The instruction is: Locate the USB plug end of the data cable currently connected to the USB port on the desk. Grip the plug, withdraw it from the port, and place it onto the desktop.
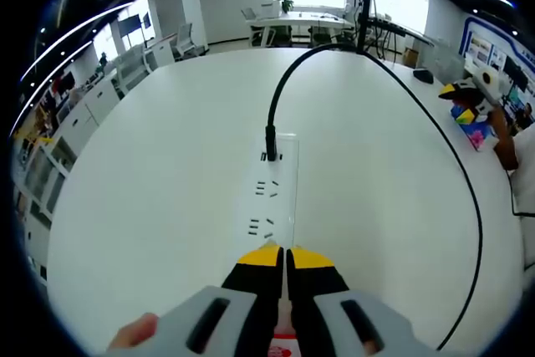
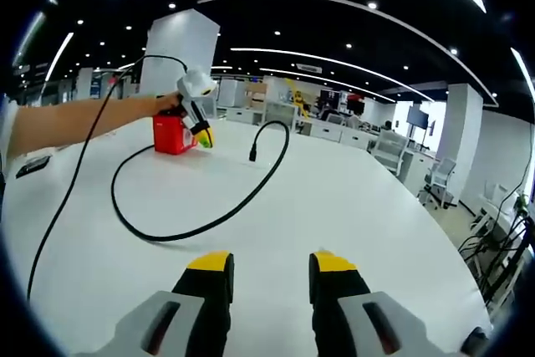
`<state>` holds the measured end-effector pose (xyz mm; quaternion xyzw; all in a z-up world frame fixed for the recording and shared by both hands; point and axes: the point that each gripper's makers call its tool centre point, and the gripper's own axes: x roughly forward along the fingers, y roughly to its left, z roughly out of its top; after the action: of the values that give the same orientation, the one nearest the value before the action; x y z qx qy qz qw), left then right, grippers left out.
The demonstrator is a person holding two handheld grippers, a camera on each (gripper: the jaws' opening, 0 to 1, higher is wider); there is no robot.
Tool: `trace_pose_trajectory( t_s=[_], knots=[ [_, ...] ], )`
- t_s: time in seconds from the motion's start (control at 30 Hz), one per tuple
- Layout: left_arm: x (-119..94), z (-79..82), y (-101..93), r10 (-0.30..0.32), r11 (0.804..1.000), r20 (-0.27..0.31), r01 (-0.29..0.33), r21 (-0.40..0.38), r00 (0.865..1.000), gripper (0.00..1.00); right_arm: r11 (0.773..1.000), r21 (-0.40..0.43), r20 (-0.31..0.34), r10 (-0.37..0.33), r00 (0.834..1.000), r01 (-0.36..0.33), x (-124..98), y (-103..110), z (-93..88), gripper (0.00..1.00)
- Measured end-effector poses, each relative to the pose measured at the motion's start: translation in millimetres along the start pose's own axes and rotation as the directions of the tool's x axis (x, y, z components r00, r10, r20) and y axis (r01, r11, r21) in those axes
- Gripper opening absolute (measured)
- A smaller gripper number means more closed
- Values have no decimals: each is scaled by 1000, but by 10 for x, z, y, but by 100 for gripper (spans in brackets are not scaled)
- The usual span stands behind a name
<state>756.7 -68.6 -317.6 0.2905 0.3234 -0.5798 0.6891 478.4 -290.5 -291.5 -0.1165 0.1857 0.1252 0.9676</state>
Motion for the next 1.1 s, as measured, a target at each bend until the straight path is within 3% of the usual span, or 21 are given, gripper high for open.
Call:
trace_pose_trajectory(
  t_s=[0.5,1.1],
  knots=[
    [1,2,-25,1,1000,0,-1,0,1000,3,999,-28,32,-13,999,14,-36,-110,269,40],
    [-4,7,-34,0,1000,2,0,0,1000,3,999,-3,37,54,998,-54,184,-140,481,39]
  ],
)
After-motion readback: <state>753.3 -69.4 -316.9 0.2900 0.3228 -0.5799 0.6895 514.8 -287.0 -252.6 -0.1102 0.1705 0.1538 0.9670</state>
